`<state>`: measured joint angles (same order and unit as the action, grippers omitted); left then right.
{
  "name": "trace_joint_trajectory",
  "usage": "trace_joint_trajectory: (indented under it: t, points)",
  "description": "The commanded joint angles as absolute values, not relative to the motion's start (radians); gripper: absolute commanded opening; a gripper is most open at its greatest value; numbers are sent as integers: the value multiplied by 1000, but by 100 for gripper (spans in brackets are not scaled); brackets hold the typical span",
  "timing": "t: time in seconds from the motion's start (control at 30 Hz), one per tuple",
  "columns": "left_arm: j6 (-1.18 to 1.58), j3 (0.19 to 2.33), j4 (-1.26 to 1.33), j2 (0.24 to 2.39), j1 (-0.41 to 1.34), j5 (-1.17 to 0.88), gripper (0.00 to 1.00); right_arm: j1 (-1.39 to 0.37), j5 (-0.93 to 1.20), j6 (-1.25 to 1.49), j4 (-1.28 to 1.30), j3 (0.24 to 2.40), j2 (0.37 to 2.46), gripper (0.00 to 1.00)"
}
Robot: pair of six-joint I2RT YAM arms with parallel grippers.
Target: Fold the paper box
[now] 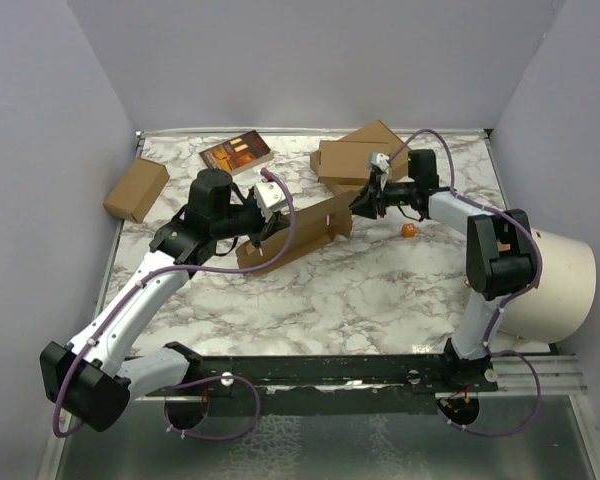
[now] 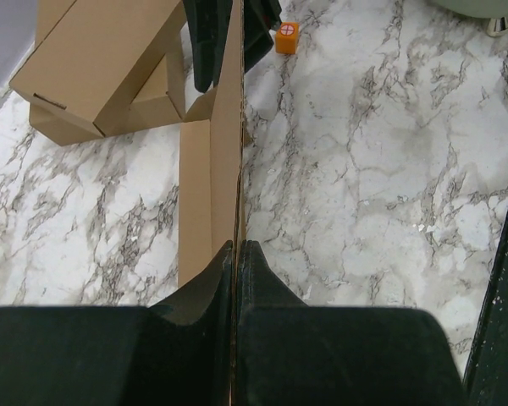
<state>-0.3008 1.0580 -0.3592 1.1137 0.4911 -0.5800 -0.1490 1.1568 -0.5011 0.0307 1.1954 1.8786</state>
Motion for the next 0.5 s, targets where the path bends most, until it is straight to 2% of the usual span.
trace_joint_trajectory:
  t: [0.0, 0.13, 0.47]
  points:
    - [-282, 1059, -388, 1127, 489, -619, 0, -170, 1203, -519, -15, 1165, 1895, 32]
    - [-280, 1061, -383, 1138, 490, -629, 0, -197, 1220, -530, -30, 1147, 1906, 40]
    - [-274, 1056, -377, 1132, 489, -645, 0, -241, 1240, -350, -178, 1126, 1934, 45]
